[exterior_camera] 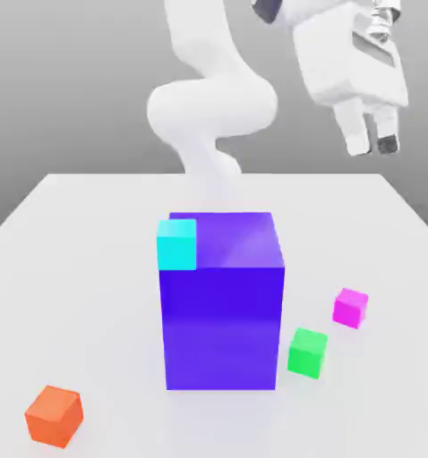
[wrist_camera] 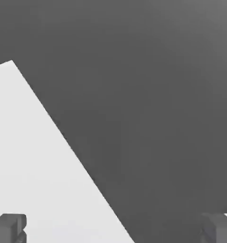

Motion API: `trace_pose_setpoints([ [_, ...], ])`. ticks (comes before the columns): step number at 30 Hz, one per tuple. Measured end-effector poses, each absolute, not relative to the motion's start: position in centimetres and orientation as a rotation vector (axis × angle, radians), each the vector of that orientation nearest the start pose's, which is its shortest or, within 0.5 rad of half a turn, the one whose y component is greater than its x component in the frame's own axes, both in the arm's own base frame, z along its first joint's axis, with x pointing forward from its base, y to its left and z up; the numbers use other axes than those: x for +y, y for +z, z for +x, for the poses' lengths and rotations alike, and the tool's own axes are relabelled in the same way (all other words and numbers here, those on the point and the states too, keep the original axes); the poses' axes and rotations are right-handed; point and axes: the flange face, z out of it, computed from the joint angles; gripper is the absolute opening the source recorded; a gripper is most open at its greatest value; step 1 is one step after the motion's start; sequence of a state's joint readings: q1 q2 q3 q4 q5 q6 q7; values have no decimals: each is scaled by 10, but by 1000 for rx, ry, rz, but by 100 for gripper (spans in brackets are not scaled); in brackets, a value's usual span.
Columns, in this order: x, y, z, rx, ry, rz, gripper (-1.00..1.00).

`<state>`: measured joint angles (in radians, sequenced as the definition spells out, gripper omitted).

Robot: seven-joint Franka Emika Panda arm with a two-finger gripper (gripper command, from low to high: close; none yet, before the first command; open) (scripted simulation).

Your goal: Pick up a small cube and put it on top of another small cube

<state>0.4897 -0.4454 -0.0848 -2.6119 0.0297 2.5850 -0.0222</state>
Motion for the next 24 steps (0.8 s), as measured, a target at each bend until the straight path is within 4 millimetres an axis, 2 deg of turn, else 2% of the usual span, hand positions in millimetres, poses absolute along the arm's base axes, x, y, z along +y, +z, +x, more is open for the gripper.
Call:
trace_pose_setpoints([
  [5, 210, 370, 361, -1105, -453, -2803, 0],
  [11, 244, 289, 304, -1695, -274, -2569, 0],
  [15, 253, 241, 260, -2056, -150, -2337, 0],
  [19, 251, 200, 216, -2369, -29, -2057, 0],
  [20, 252, 193, 211, -2406, -16, -2016, 0],
  [24, 253, 172, 210, -2435, -8, -1981, 0],
])
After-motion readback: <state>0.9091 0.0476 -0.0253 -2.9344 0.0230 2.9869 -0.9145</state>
